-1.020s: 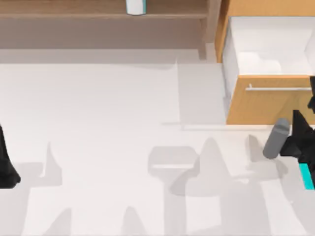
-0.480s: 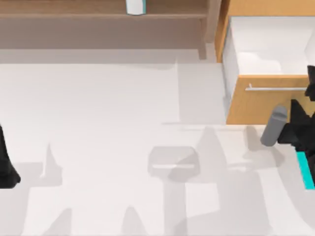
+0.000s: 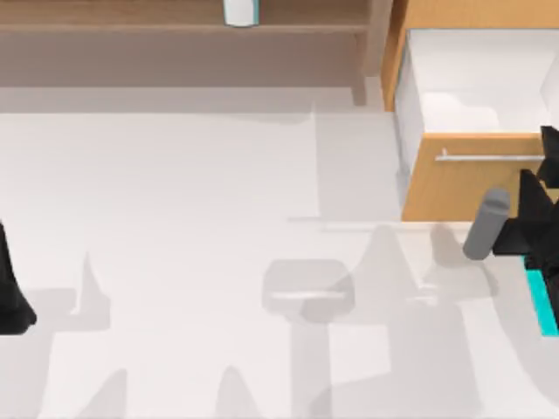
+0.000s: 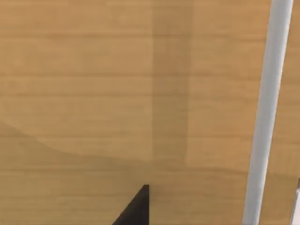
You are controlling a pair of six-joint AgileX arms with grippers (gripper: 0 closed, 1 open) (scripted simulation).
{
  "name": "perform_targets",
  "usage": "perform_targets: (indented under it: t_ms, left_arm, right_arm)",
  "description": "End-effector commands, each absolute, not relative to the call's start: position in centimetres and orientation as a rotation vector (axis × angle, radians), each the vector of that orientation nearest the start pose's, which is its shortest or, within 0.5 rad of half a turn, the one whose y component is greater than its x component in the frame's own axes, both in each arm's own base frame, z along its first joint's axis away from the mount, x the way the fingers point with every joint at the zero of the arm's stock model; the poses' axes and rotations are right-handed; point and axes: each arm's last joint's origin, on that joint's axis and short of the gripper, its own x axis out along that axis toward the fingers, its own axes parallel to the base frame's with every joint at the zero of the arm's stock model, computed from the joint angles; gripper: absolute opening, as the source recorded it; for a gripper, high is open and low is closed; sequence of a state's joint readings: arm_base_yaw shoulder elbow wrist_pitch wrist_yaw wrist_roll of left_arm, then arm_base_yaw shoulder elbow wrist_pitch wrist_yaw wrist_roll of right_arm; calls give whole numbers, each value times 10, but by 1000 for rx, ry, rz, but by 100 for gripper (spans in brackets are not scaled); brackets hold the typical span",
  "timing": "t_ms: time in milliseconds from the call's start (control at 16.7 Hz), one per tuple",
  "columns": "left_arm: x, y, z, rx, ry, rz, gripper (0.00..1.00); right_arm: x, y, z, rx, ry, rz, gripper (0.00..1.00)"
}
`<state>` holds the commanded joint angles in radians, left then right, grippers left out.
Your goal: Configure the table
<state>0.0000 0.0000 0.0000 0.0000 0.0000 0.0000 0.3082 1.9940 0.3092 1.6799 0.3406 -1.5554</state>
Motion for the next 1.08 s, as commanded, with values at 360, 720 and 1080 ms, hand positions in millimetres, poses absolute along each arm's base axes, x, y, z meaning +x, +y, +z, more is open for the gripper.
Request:
perform_targets:
  t_ms: [360, 720, 1080]
  left_arm:
    - [106, -1, 160, 0, 0, 0, 100]
    - [106, -1, 160, 0, 0, 0, 100]
    - [106, -1, 160, 0, 0, 0, 100]
  right_arm:
    - [253, 71, 89, -1571, 8, -8, 10]
    - [253, 71, 89, -1571, 8, -8, 0]
    - [256, 71, 87, -1571, 17, 1, 0]
